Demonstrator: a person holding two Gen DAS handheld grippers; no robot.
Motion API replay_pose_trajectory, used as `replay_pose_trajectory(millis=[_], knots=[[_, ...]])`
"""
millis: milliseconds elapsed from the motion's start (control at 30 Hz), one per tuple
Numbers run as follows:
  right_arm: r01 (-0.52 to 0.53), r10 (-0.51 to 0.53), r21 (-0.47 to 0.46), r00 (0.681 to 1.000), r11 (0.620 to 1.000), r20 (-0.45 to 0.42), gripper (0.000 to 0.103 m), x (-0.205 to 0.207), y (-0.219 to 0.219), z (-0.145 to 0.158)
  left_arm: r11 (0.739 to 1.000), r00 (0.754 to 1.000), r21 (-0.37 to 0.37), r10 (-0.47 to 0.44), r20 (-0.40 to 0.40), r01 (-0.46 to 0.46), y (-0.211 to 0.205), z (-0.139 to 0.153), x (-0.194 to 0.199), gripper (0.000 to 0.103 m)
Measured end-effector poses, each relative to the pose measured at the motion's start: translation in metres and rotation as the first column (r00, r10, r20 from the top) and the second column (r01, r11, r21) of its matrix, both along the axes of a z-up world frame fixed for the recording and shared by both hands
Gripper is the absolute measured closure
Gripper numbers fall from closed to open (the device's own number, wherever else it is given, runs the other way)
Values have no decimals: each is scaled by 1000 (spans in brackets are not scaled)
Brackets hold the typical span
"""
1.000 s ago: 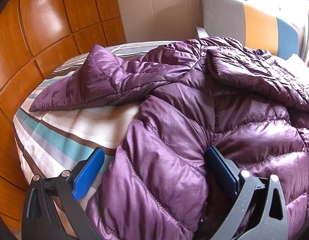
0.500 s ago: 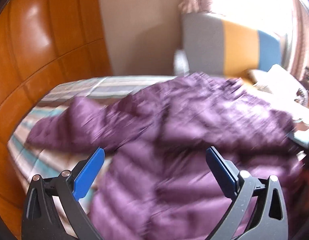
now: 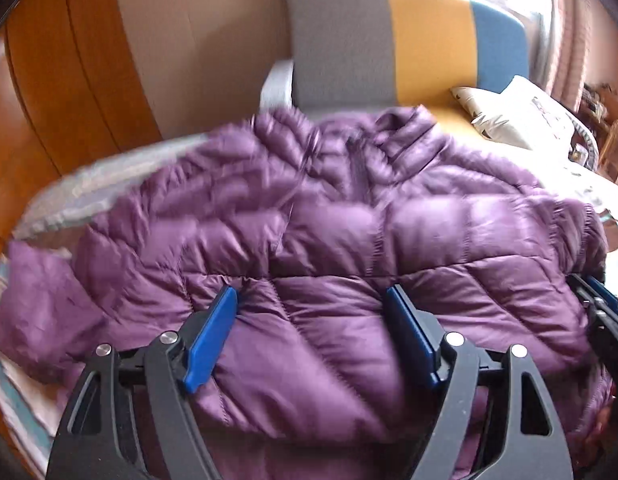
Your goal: Fold large clothes
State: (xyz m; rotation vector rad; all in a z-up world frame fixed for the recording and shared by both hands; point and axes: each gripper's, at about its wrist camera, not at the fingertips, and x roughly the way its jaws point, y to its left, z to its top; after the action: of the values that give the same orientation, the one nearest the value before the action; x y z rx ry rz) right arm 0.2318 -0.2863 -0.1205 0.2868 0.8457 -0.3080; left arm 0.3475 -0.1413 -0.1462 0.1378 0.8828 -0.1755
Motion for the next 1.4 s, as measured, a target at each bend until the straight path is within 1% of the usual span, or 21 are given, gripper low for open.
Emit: replay_pose_trajectory(millis=[67, 167, 200, 267, 367, 433, 500, 533, 600, 633, 667, 700, 833, 933, 1000, 1033, 1067, 1167, 1200, 1300, 1400], knots=[[0, 0, -8, 1000, 1000, -2, 69, 0, 1, 0, 1000, 1000, -17, 0, -2, 0, 3, -5, 0, 25], [0, 0, -3, 1000, 1000, 3, 69, 0, 1, 2, 1000, 1000, -3, 0, 9, 0, 1, -6, -4, 25], [-1, 1, 2, 1000, 1000, 15, 69, -2, 0, 6, 1000, 1000, -12, 0, 8, 0, 4, -6, -5, 25], [-15, 16, -26, 999, 1000, 51, 69, -9, 5, 20, 1000, 1000, -28, 1, 8, -1, 7, -6, -6, 25], [-126, 134, -77, 985, 989, 108, 69, -9, 31, 43, 1000, 1000, -19, 0, 12, 0, 6, -7, -8, 25], [-211, 219, -84, 971, 974, 98, 69, 3, 51, 47, 1000, 1000, -16, 0, 13, 0, 6, -7, -8, 25], [-246, 251, -68, 965, 967, 71, 69, 19, 62, 43, 1000, 1000, -20, 0, 13, 0, 6, -7, -7, 25], [-245, 248, -62, 968, 968, 48, 69, 27, 64, 37, 1000, 1000, -25, 0, 12, 0, 6, -7, -7, 25], [-201, 200, -45, 980, 979, -19, 69, 40, 60, 20, 999, 1000, -32, 1, 10, 0, 7, -7, -7, 25], [-176, 176, 6, 983, 984, -44, 69, 45, 52, 7, 999, 1000, -33, 1, 9, -1, 7, -8, -6, 25], [-167, 168, 49, 985, 985, -32, 70, 46, 46, 2, 999, 1000, -32, 1, 9, -1, 7, -8, -6, 24], [-160, 161, 64, 987, 985, -18, 70, 47, 43, 2, 1000, 1000, -27, 3, 10, -2, 7, -9, -6, 24], [-166, 165, -6, 986, 986, -36, 70, 51, 52, 2, 1000, 1000, -26, 3, 9, -3, 6, -8, -6, 24], [-165, 165, -10, 986, 986, -31, 70, 51, 52, 2, 998, 1000, -57, -5, 2, 5, 12, -4, -8, 21], [-165, 165, -12, 986, 986, -28, 70, 48, 53, 1, 998, 1000, -67, -14, 1, 14, 18, 0, -11, 17], [-165, 164, -15, 986, 986, -28, 70, 48, 53, 1, 998, 1000, -59, -3, 6, 3, 23, 4, -15, 16], [-165, 164, -18, 986, 986, -27, 70, 45, 53, 0, 998, 1000, -57, 6, 11, -5, 26, 7, -18, 12], [-164, 164, -22, 986, 986, -27, 70, 43, 56, 0, 993, 998, -109, 41, 41, -37, 50, 23, -29, 6], [-164, 164, -21, 986, 986, -26, 70, 43, 56, 0, 991, 997, -129, 54, 51, -47, 59, 29, -31, 2], [-165, 164, -26, 986, 986, -27, 70, 43, 56, 0, 981, 987, -151, 133, 88, -119, 99, 44, -35, 2], [-165, 164, -36, 986, 986, -30, 70, 43, 57, 0, 957, 963, -194, 241, 117, -216, 153, 57, -35, 2]])
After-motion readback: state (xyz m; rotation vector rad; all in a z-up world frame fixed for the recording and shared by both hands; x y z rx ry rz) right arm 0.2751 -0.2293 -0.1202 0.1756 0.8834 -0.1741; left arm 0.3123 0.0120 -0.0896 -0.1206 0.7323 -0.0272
